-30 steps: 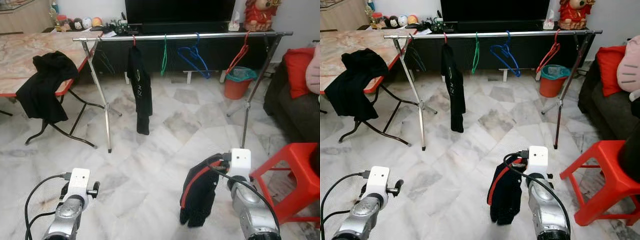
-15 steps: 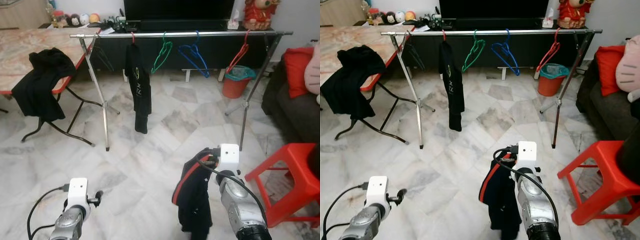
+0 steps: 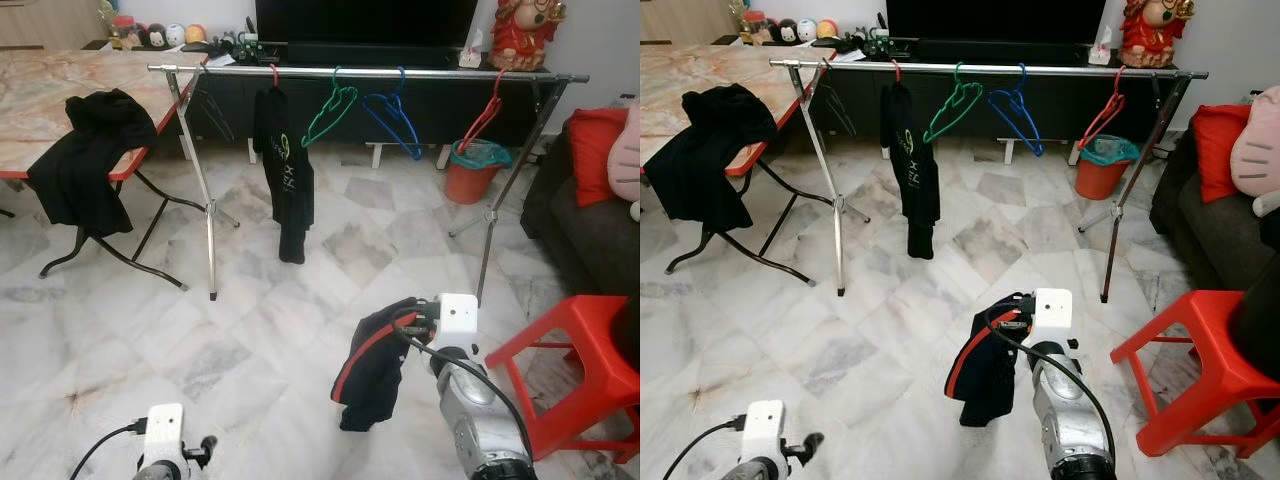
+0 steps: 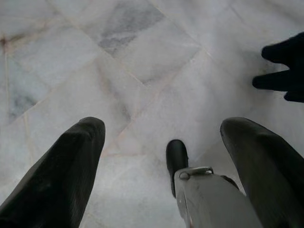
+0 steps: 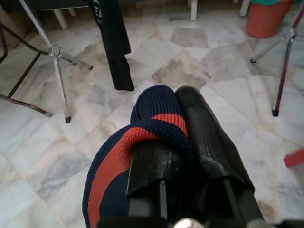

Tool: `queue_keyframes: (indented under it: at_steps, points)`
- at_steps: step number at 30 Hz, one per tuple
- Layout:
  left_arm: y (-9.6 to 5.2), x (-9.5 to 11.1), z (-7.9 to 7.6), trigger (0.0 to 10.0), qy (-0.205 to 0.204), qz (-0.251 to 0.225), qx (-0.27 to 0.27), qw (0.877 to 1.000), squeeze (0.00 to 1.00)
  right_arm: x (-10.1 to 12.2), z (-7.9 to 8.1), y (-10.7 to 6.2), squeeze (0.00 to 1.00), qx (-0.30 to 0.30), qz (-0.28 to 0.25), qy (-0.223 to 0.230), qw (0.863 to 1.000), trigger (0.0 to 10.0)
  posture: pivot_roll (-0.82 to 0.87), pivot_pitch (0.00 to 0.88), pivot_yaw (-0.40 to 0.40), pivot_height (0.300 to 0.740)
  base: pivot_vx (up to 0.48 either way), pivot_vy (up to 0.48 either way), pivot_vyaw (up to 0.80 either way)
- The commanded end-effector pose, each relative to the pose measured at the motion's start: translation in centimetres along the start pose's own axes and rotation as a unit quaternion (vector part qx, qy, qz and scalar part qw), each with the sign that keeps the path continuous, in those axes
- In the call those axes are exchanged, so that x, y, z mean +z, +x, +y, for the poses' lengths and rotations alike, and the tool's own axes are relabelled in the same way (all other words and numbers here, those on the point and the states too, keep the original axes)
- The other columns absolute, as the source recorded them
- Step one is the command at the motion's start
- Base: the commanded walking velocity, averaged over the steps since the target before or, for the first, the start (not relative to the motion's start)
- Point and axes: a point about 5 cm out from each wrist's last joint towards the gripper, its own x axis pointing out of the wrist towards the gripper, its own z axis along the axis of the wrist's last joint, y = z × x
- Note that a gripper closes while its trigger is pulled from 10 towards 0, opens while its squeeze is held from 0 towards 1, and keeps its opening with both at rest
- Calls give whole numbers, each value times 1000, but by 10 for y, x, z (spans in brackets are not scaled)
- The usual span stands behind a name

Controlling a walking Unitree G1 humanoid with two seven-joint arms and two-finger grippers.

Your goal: Hang hanger

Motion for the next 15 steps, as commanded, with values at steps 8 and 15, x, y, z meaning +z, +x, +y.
queue_keyframes:
  at_steps: [8,15]
  points:
    - [1,4,1,10000,12,-1,5,1000,0,9,-8,1,0,-32,-20,8,999,10000,-59,0,-13,740,97,0,0]
    - [0,-2,3,10000,17,13,10,1000,0,12,5,1,0,-17,-32,0,999,10000,-65,0,-4,740,294,0,-79]
